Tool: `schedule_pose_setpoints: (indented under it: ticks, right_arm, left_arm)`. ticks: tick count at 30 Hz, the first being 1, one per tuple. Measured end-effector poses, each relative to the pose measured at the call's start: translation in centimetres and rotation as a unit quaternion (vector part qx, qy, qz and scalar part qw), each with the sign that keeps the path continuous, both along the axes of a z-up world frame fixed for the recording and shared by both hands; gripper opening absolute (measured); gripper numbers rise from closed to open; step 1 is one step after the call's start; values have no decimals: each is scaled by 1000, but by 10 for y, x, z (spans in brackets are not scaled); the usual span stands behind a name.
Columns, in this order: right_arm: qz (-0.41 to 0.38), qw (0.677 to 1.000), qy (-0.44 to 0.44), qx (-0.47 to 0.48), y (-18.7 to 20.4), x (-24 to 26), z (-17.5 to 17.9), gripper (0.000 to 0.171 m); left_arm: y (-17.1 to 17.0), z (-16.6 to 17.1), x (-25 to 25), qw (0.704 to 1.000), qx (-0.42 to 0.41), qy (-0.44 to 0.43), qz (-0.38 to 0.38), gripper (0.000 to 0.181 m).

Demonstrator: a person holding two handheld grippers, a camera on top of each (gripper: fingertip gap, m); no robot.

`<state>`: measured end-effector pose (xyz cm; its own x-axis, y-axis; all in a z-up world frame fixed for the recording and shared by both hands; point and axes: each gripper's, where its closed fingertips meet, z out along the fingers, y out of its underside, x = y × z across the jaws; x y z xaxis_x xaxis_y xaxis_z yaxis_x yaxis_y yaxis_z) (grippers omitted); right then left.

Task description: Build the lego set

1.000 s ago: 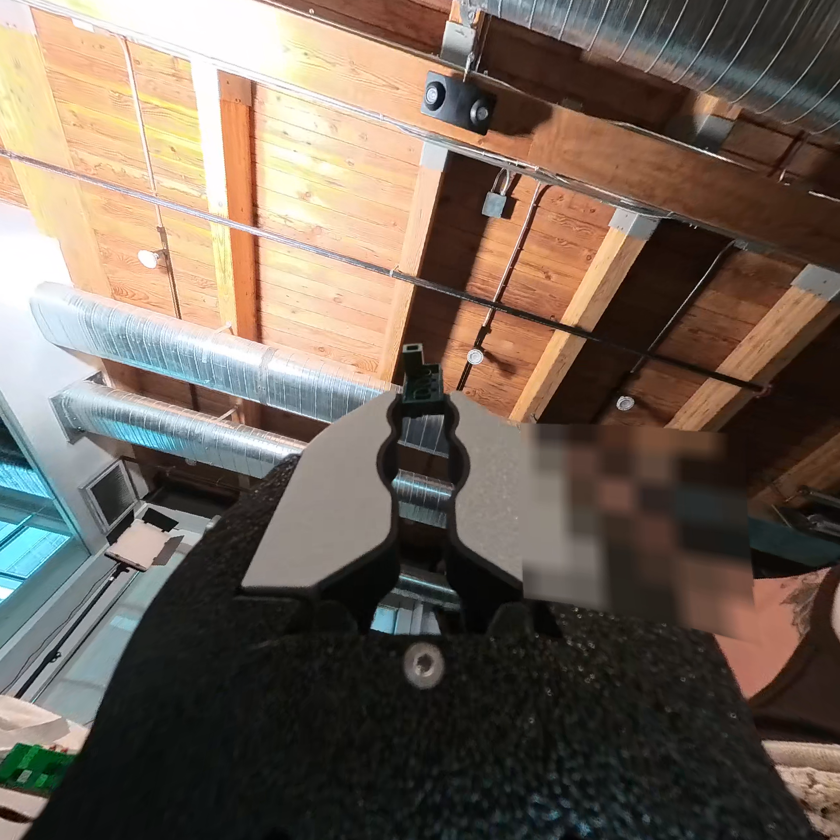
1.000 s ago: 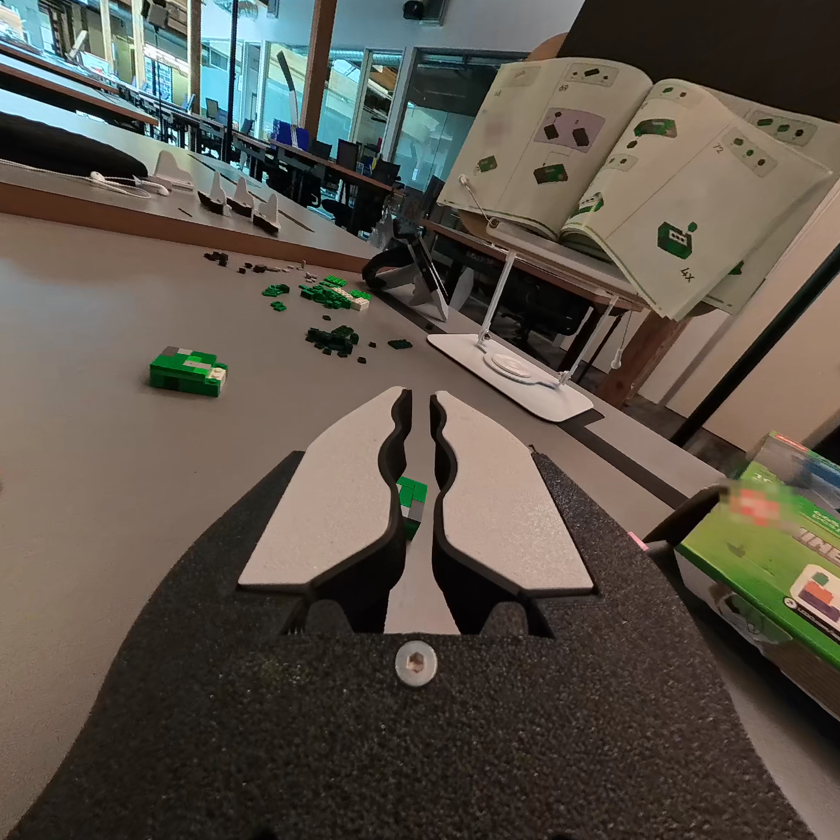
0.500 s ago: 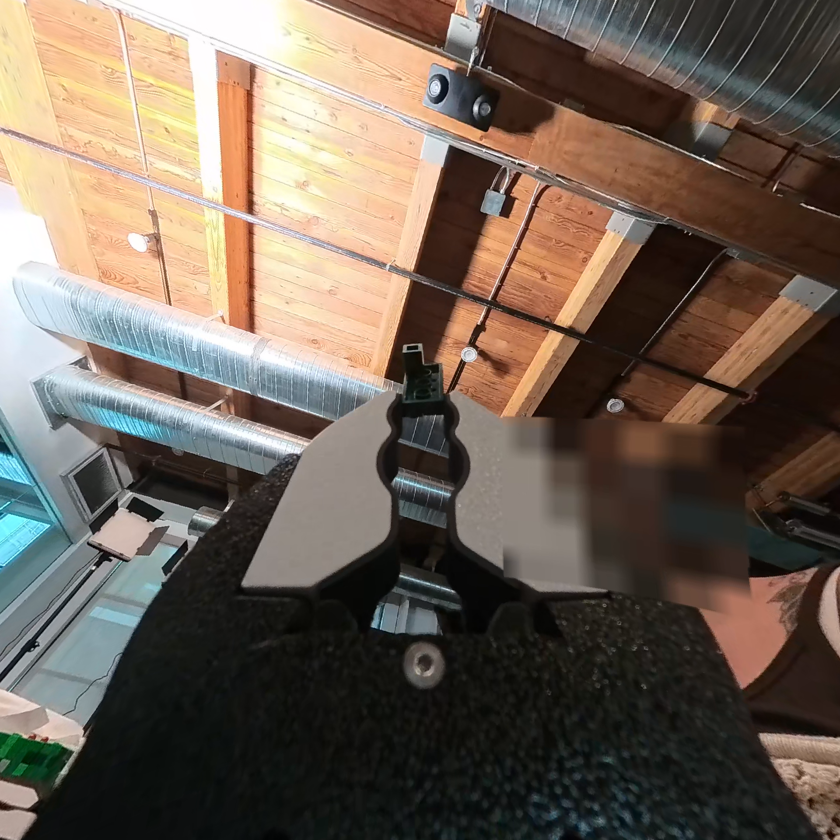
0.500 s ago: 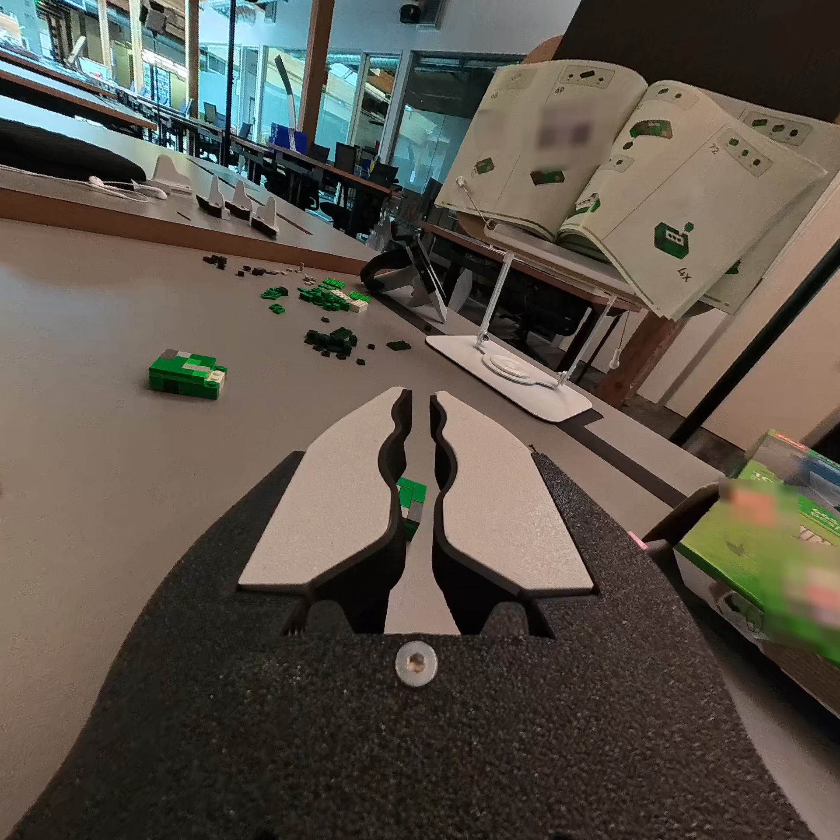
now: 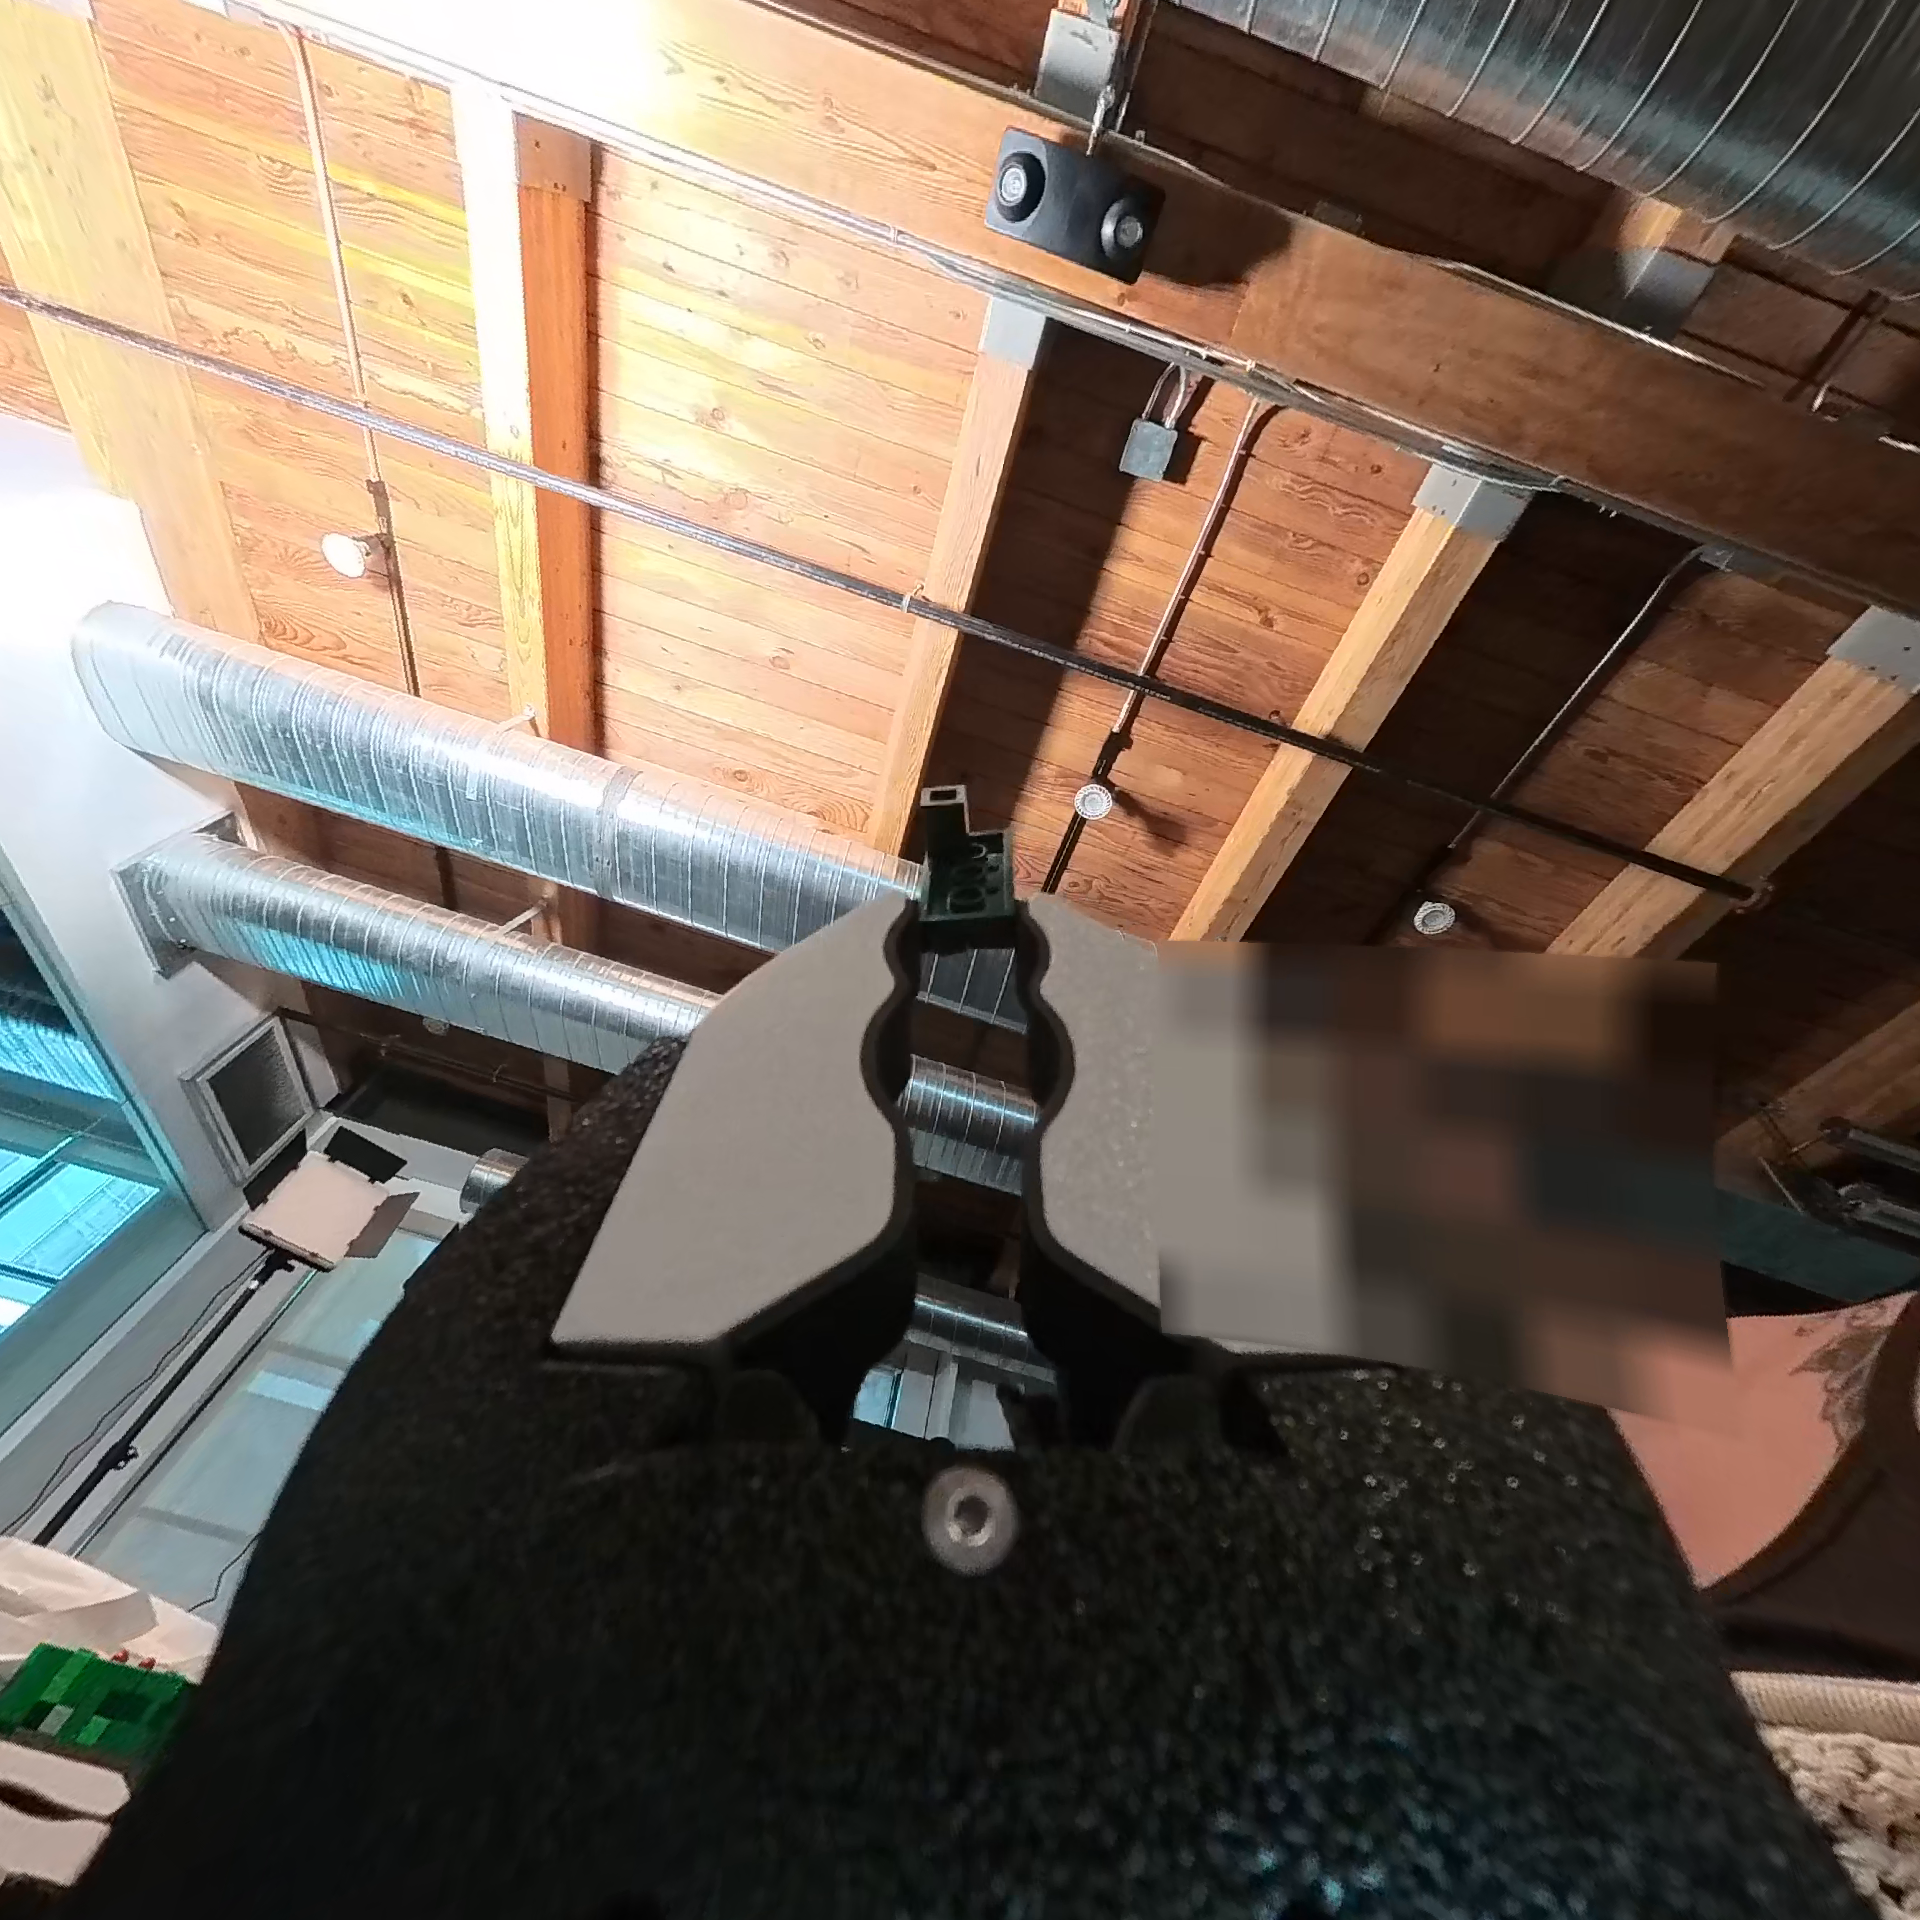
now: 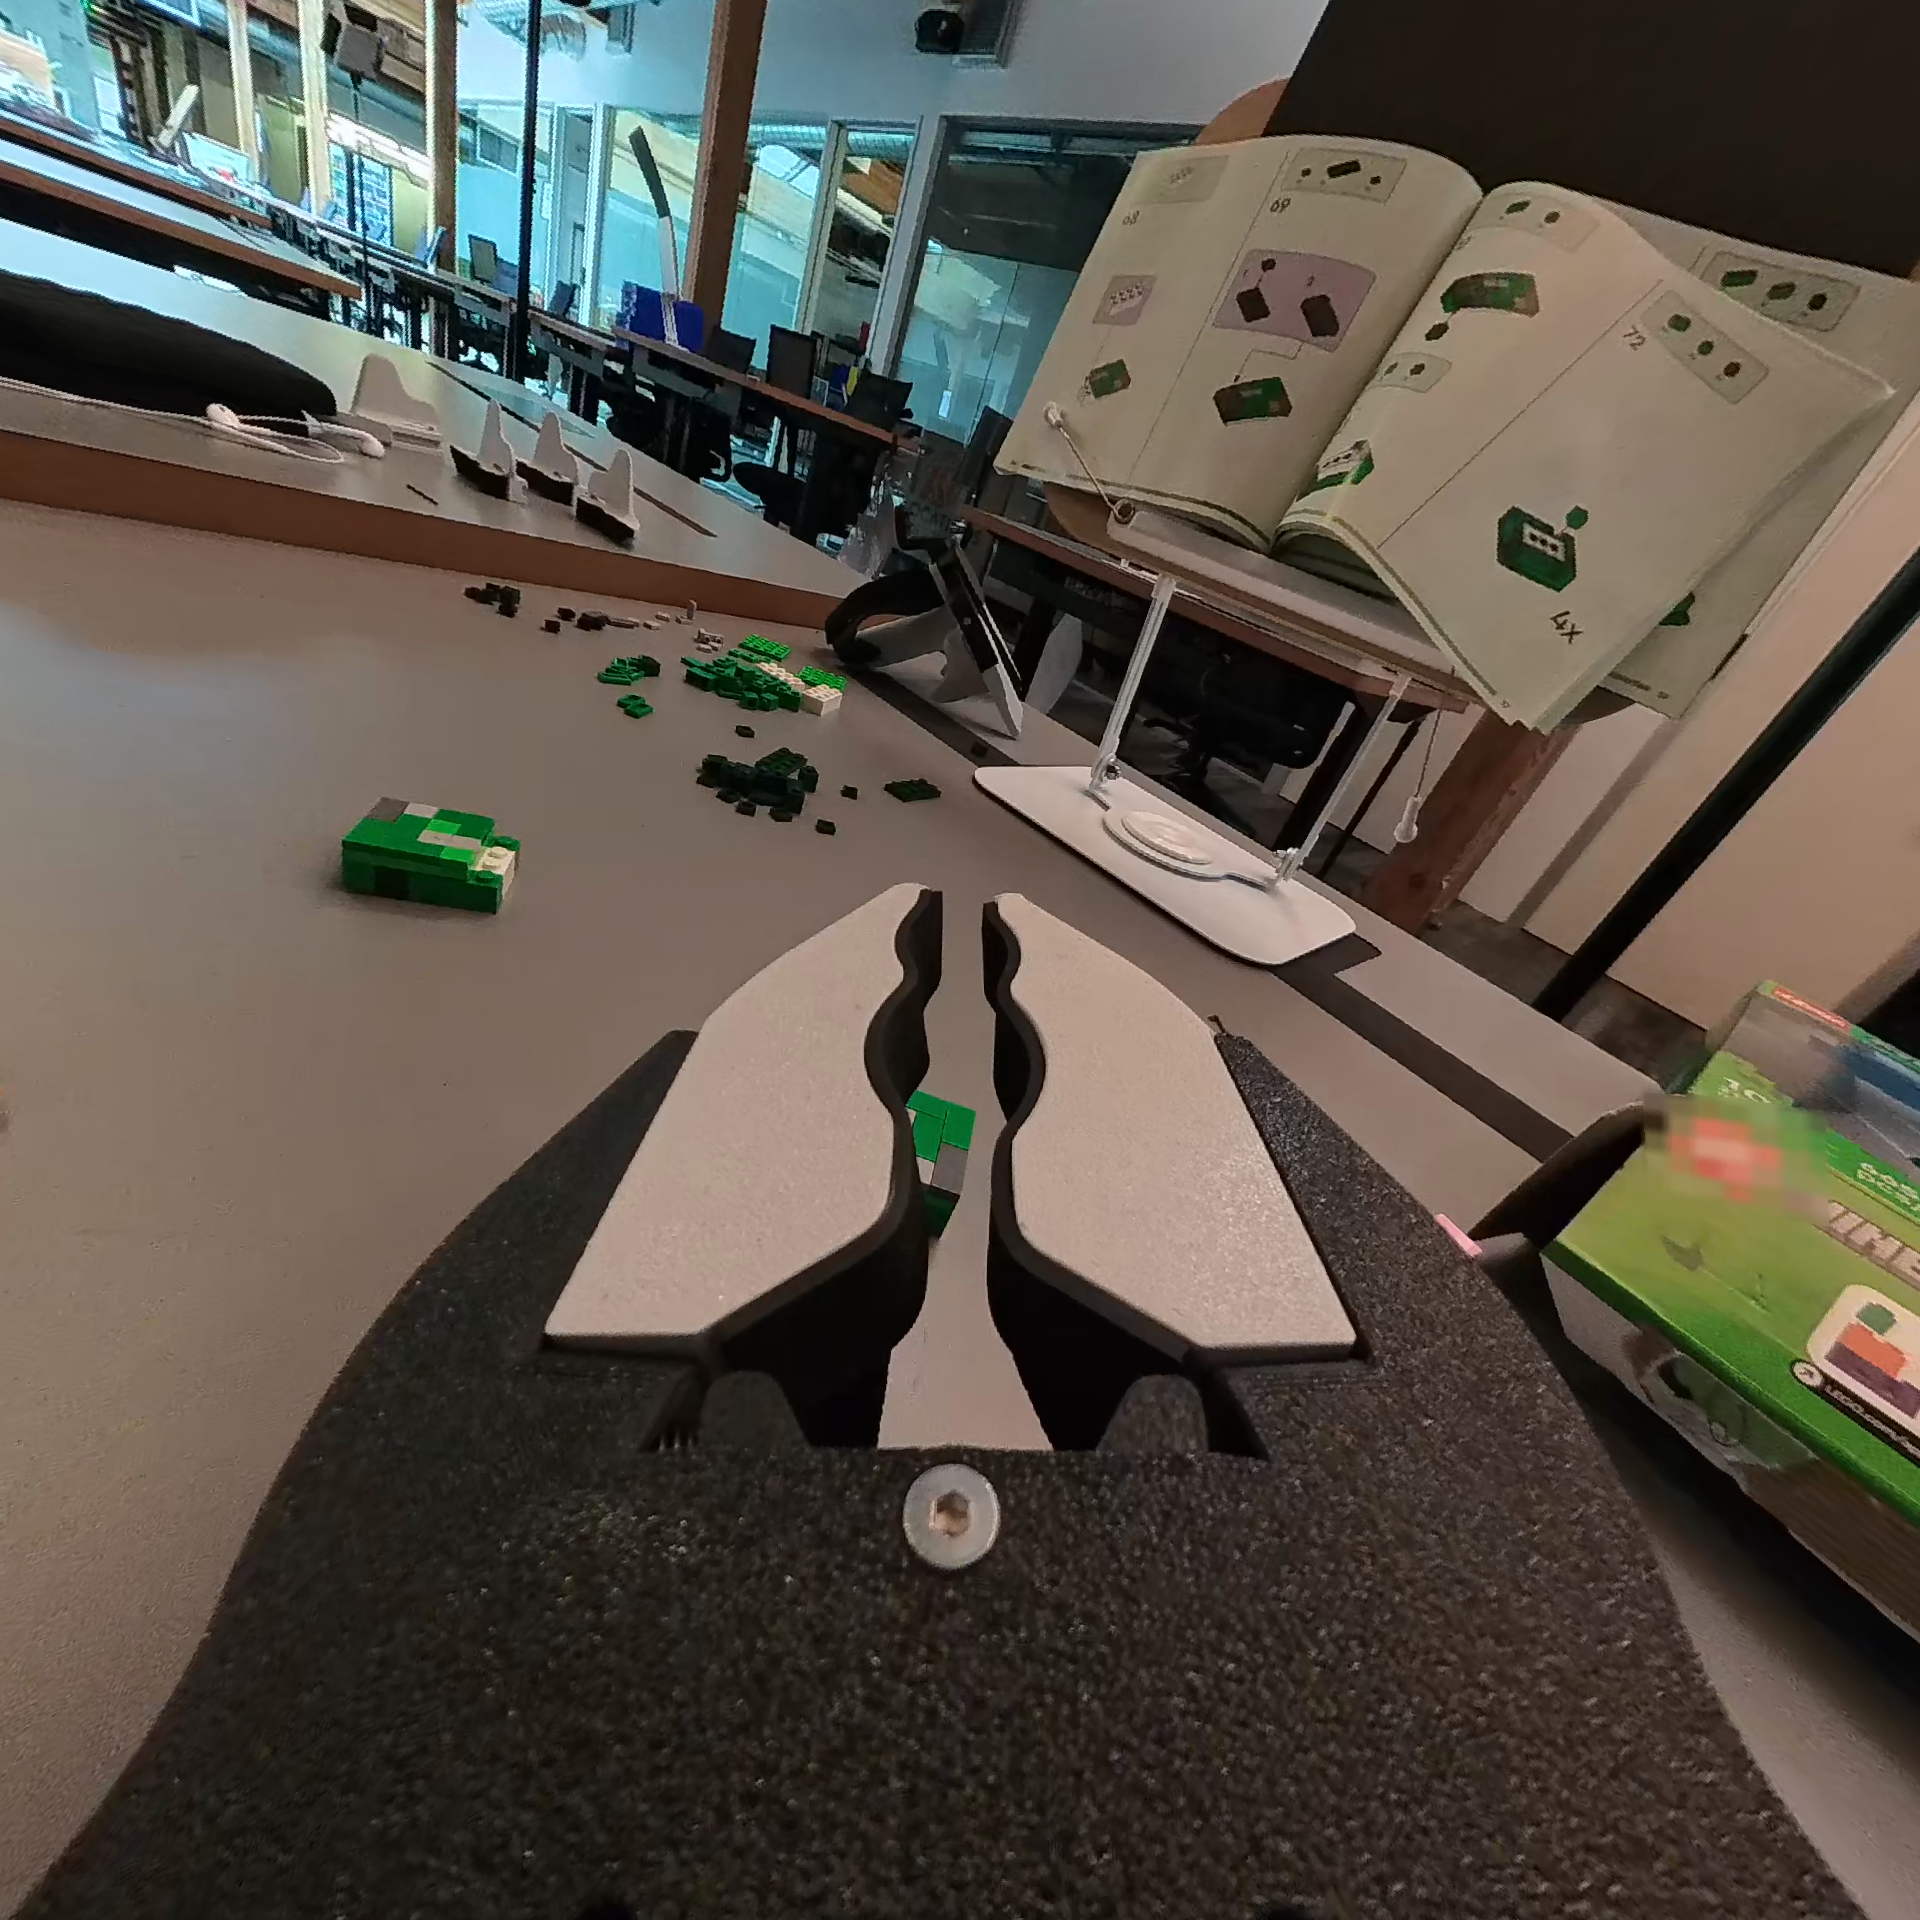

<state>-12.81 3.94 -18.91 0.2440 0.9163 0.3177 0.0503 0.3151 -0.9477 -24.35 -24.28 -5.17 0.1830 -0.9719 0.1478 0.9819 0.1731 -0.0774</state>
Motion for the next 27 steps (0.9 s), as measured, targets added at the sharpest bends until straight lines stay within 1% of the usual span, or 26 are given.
schedule_pose_setpoints:
  ticks: [1, 14, 27]
  right_arm:
    - [0, 1000, 0, 0, 0, 0, 0, 7]
    - [1, 1000, -3, 2, 0, -1, 0, 7]
    - [-1, 1000, -4, 3, 1, -1, 0, 7]
  left_arm:
    - [0, 0, 0, 1000, 0, 1, -1, 17]
    - [4, 3, 5, 1000, -2, 7, -17, 17]
    - [10, -1, 10, 999, -21, 21, -16, 20]
